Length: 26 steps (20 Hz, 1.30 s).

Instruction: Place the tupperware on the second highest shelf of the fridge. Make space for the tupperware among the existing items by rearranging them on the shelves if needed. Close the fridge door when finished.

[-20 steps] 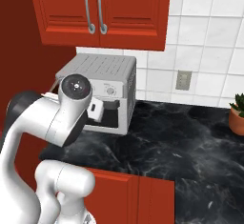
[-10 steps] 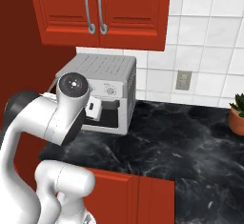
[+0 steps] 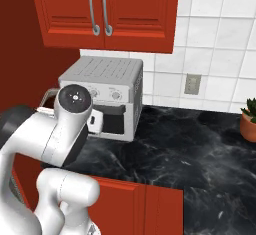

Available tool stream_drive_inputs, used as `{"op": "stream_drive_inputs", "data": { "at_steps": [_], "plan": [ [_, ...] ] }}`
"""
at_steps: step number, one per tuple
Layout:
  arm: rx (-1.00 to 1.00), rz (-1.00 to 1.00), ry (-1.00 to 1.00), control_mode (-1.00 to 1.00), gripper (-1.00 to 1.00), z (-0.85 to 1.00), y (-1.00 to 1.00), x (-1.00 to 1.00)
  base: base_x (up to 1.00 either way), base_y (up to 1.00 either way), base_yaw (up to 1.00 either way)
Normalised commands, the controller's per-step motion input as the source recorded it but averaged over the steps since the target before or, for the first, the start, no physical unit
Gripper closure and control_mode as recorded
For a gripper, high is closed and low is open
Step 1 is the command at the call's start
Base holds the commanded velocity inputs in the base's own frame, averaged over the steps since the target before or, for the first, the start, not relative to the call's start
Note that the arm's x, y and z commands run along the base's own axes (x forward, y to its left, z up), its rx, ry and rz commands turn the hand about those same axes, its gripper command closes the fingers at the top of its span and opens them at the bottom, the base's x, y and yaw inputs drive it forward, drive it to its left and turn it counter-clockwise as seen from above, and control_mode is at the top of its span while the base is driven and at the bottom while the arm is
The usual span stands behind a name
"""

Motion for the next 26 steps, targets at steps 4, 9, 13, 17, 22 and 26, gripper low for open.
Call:
{"op": "stream_drive_inputs", "data": {
  "at_steps": [4, 9, 13, 17, 22, 26],
  "plan": [
    [0.0, 0.24, -0.03, -1.0, 1.0, -0.19, -0.01, -0.85, 0.0, 0.0, 0.0],
    [0.0, 0.09, -0.01, -1.0, 1.0, 0.01, 0.14, 0.01, 0.0, 0.0, 0.0],
    [0.01, 0.0, 0.0, -1.0, 1.0, 0.16, 0.06, 0.61, 0.0, 0.0, 0.0],
    [0.01, -0.02, 0.0, -1.0, 1.0, 0.01, 0.0, 0.46, 0.0, 0.0, 0.0],
    [0.0, -0.02, 0.0, -1.0, 1.0, 0.0, 0.0, 0.26, 0.0, 0.0, 0.0],
    [0.0, -0.01, 0.0, 1.0, 1.0, 0.0, 0.0, 0.03, -0.03, 0.0, 0.0]
  ]
}}
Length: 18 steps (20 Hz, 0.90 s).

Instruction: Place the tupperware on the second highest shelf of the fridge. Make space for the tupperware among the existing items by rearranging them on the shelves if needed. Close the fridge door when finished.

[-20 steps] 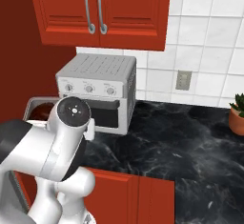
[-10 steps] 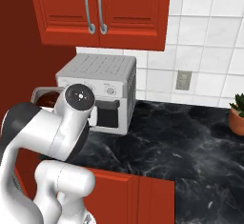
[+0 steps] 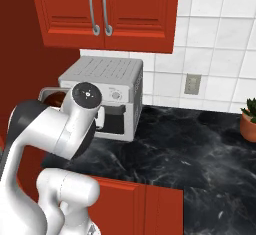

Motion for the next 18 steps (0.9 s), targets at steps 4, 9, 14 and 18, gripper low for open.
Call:
{"op": "stream_drive_inputs", "data": {
  "at_steps": [4, 9, 14, 18],
  "plan": [
    [0.0, 0.0, 0.0, 1.0, 1.0, 0.0, 0.0, 0.0, -0.61, -0.01, 0.09],
    [0.0, 0.0, 0.0, 1.0, 1.0, 0.0, 0.0, 0.0, -0.99, -0.01, 0.21],
    [0.0, 0.0, 0.0, 1.0, 1.0, 0.0, 0.0, 0.0, -0.51, 0.26, 0.27],
    [0.0, 0.0, 0.0, 1.0, 1.0, 0.0, 0.0, 0.0, 0.02, 0.66, 0.3]
  ]
}}
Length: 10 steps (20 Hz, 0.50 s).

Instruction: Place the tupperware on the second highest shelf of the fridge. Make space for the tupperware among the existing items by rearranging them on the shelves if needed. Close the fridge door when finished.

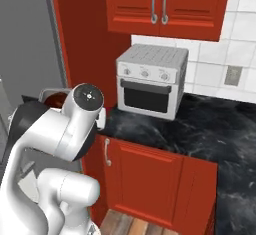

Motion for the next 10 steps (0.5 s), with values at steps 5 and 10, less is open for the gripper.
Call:
{"op": "stream_drive_inputs", "data": {
  "at_steps": [5, 10],
  "plan": [
    [0.0, 0.0, 0.0, 1.0, 1.0, 0.0, 0.0, 0.0, 0.09, 0.82, 0.27],
    [0.0, 0.0, 0.0, 1.0, 1.0, 0.0, 0.0, 0.0, 0.12, 0.91, 0.18]
  ]
}}
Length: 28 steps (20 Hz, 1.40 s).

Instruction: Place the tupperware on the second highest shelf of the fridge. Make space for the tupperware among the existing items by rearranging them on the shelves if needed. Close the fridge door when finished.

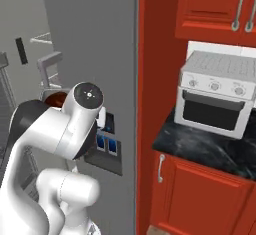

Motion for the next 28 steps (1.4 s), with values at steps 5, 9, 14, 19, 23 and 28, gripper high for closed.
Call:
{"op": "stream_drive_inputs", "data": {
  "at_steps": [5, 9, 14, 19, 23, 28],
  "plan": [
    [0.0, 0.0, 0.0, 1.0, 1.0, 0.0, 0.0, 0.0, 0.22, 0.81, 0.02],
    [0.0, 0.0, 0.0, 1.0, 1.0, 0.0, 0.0, 0.0, 0.22, 0.56, -0.07],
    [0.0, 0.0, 0.0, 1.0, 1.0, 0.0, 0.0, 0.0, 0.23, 0.42, -0.23],
    [0.0, 0.0, 0.0, 1.0, 1.0, 0.0, 0.0, 0.0, 0.22, 0.39, -0.29],
    [0.0, 0.0, 0.0, 1.0, 1.0, 0.0, 0.0, 0.0, 0.29, 0.14, -0.26],
    [0.0, 0.0, 0.0, 1.0, 1.0, 0.0, 0.0, 0.0, 0.36, 0.26, -0.23]
  ]
}}
